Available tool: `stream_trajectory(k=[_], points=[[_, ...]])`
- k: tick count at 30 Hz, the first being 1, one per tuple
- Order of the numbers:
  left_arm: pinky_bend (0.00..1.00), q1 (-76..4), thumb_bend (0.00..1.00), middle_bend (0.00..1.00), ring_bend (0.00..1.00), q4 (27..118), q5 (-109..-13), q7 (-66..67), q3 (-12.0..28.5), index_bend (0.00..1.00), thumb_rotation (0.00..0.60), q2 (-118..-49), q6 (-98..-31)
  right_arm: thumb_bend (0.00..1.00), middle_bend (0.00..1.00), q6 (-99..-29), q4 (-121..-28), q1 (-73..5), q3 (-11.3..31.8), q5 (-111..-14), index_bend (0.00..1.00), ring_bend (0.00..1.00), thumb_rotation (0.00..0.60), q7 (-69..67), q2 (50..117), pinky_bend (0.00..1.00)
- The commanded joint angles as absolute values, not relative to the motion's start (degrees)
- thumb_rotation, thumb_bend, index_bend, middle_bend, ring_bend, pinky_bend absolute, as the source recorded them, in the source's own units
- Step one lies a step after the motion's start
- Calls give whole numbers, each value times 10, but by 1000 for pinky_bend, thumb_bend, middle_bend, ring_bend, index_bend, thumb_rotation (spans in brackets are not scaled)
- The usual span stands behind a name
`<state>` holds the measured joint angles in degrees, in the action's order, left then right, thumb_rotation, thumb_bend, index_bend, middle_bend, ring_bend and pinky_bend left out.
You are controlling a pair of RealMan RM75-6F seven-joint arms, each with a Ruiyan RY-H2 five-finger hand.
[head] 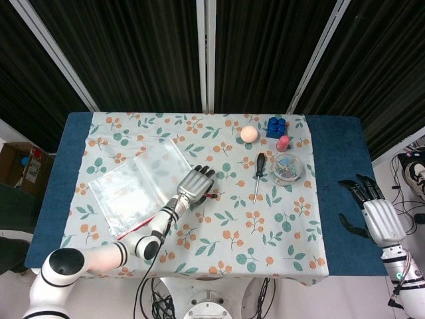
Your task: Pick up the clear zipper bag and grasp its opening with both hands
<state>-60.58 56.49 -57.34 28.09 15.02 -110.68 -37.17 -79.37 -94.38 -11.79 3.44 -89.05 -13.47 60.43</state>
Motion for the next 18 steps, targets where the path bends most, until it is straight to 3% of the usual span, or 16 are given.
stream_trajectory(k=[1, 9, 18], points=[[157, -608, 338, 143, 93, 565, -568, 282, 147, 521, 600, -1107, -370, 285, 163, -793, -943, -118, 34, -891, 172, 0, 600, -136, 605, 0], [157, -606, 429, 153, 93, 559, -576, 265, 140, 606, 600, -1114, -392, 285, 163, -793, -940, -119, 35, -889, 172, 0, 600, -139, 606, 0], [157, -521, 463, 174, 93, 669, -672, 179, 132, 644, 600, -1072, -581, 285, 163, -793, -944, -134, 42, -911, 172, 0, 600, -147, 603, 0]])
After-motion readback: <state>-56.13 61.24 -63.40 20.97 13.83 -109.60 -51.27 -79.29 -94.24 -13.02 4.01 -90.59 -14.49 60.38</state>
